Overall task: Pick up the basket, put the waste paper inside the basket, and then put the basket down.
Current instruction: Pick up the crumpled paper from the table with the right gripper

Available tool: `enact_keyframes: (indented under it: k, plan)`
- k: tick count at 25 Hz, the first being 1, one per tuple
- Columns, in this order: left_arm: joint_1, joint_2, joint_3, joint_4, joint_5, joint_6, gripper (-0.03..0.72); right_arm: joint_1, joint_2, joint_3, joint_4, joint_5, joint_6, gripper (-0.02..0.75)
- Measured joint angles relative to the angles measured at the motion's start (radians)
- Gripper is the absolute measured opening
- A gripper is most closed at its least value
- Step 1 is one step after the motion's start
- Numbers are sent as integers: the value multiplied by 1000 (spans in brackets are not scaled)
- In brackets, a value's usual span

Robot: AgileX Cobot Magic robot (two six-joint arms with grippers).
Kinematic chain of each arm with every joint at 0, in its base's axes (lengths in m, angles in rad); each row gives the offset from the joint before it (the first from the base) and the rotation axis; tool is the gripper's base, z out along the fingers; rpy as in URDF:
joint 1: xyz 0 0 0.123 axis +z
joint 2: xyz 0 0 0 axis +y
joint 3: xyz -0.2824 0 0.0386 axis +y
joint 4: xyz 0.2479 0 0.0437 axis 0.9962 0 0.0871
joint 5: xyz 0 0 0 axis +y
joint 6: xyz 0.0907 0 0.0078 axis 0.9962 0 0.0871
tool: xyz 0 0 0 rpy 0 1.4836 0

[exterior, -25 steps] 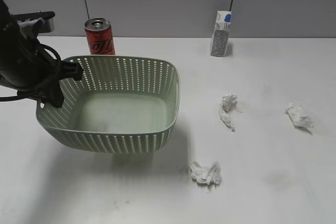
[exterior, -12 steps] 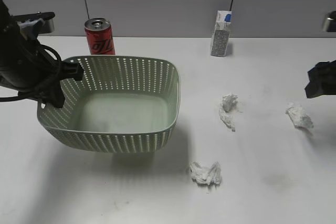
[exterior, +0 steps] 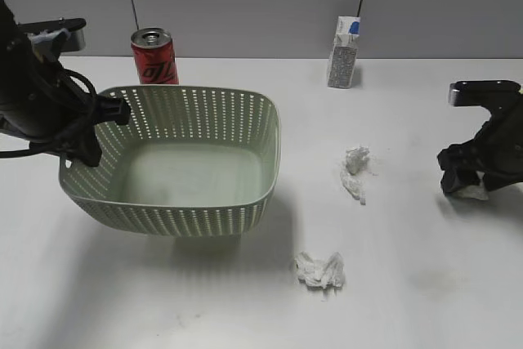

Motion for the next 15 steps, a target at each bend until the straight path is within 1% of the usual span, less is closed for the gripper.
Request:
enact_keyframes:
  k: [2, 3, 7, 8, 10, 12, 15]
  plan:
    - [0, 0, 0, 2, -1, 0, 0, 0, 6, -3, 0, -16, 0, 434]
    - [0, 0, 0, 2, -1, 0, 0, 0, 8, -5, 0, -21, 0, 380]
    - [0, 0, 0, 5, -1, 0, 0, 0, 9, -15, 22, -3, -1, 92]
    - [0, 0, 0, 5, -1, 0, 0, 1, 3, -15, 28, 11, -1, 60]
    - [0, 0, 0, 7, -1, 0, 0, 17, -24, -20, 33, 36, -11, 45]
    - [0, 0, 0, 7, -1, 0, 0, 54, -76, -34, 33, 55, -28, 44]
    - [0, 0, 0, 7, -1, 0, 0, 166, -162, -77, 36, 81, -63, 44]
